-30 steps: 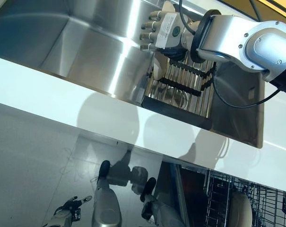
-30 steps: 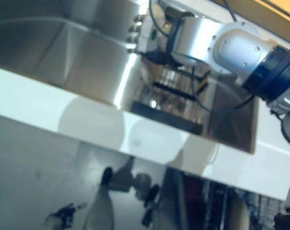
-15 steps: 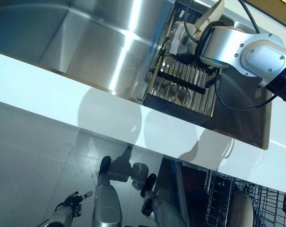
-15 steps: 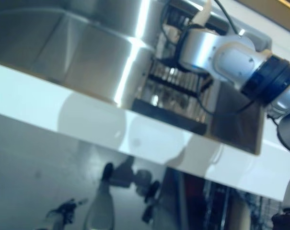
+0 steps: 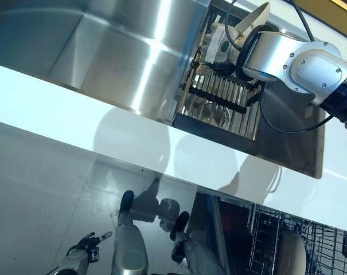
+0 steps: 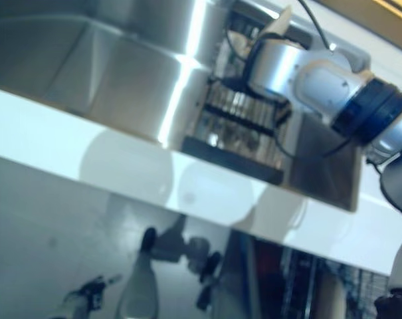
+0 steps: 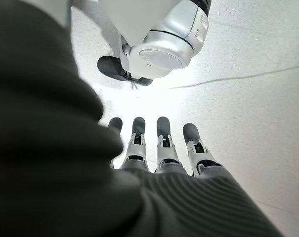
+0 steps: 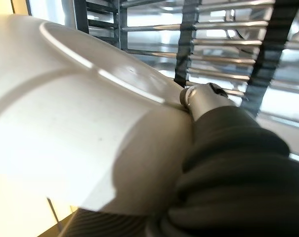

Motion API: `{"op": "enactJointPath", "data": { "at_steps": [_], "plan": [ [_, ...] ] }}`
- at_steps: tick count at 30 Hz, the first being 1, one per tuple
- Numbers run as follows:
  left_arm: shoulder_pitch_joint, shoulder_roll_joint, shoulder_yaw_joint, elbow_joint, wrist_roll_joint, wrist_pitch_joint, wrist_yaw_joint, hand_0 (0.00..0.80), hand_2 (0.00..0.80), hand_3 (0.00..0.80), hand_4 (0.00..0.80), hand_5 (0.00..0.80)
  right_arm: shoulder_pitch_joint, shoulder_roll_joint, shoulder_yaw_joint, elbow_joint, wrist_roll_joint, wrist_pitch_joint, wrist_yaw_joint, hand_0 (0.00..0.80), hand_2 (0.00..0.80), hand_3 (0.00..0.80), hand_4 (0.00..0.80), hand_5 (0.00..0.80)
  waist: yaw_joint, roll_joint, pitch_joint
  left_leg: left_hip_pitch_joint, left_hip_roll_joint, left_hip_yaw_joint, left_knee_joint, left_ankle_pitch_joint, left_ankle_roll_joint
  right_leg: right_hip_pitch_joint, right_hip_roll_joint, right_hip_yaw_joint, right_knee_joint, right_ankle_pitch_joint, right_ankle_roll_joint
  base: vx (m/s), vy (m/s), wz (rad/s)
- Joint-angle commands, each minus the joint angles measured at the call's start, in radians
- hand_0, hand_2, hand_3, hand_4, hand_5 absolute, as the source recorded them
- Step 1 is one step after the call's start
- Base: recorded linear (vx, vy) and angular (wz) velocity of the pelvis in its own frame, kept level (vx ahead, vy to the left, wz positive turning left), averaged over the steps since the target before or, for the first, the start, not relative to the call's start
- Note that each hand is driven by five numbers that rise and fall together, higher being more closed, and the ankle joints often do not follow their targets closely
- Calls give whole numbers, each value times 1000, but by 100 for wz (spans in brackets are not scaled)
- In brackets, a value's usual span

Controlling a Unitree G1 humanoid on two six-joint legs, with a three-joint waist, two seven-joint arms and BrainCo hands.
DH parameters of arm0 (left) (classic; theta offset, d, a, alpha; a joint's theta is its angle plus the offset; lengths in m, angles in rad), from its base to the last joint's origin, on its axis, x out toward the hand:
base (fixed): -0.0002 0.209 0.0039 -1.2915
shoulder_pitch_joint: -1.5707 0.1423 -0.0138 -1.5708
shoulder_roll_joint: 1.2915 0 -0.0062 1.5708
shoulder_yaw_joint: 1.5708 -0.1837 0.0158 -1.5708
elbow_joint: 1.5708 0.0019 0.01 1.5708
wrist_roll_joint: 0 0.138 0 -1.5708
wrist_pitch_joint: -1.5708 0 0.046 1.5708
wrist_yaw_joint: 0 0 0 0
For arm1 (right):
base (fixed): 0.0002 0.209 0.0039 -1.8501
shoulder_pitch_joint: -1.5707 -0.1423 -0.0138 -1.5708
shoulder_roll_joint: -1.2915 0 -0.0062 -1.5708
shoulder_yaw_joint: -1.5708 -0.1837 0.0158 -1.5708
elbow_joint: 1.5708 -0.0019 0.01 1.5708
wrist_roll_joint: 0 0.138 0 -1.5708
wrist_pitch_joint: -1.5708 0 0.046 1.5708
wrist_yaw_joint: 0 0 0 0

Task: Take plates into dishwasher

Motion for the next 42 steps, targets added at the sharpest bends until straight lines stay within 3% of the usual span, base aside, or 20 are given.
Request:
{"op": "enactJointPath", "data": {
  "at_steps": [1,17,22,27,32,42],
  "plan": [
    [13,0,34,16,21,-6,2,0,0,0,0,0,-24,-46,-70,53,102,98,-73,800,800,800,800,800,0,-34,-47,8,-38,45,-24,-40,54,-7,-22,31,-1,30,76,-8,-59,-3],
    [51,-43,43,33,94,-5,42,0,0,0,0,0,-19,-93,-115,76,353,143,-101,800,800,800,800,800,-71,-11,-254,164,-23,96,-24,-84,43,106,-16,95,-1,-8,71,25,-30,-16],
    [57,-60,42,44,119,-6,37,0,0,0,0,0,12,-117,-165,93,559,205,-121,800,800,800,800,800,-92,5,-299,192,-19,114,-24,-90,39,121,-15,115,-1,-14,71,8,-16,-14],
    [70,-76,34,70,175,-4,6,0,0,0,0,0,138,-143,-310,133,823,319,-143,800,800,800,800,800,-118,30,-342,223,-24,129,-24,-99,37,137,-21,143,-1,-17,68,33,11,-11],
    [82,-82,27,91,193,-12,-6,0,0,0,0,0,268,-174,-456,201,929,342,-171,800,800,800,800,800,-140,52,-364,251,-22,155,-24,-113,36,148,-26,164,-1,-22,68,31,19,-15],
    [93,-71,24,110,209,-26,-39,0,0,0,0,0,381,-279,-633,355,1164,347,-179,800,800,800,800,800,-192,71,-386,286,-4,211,-24,-124,26,149,-20,202,-1,-20,68,26,-10,-17]
  ]
}}
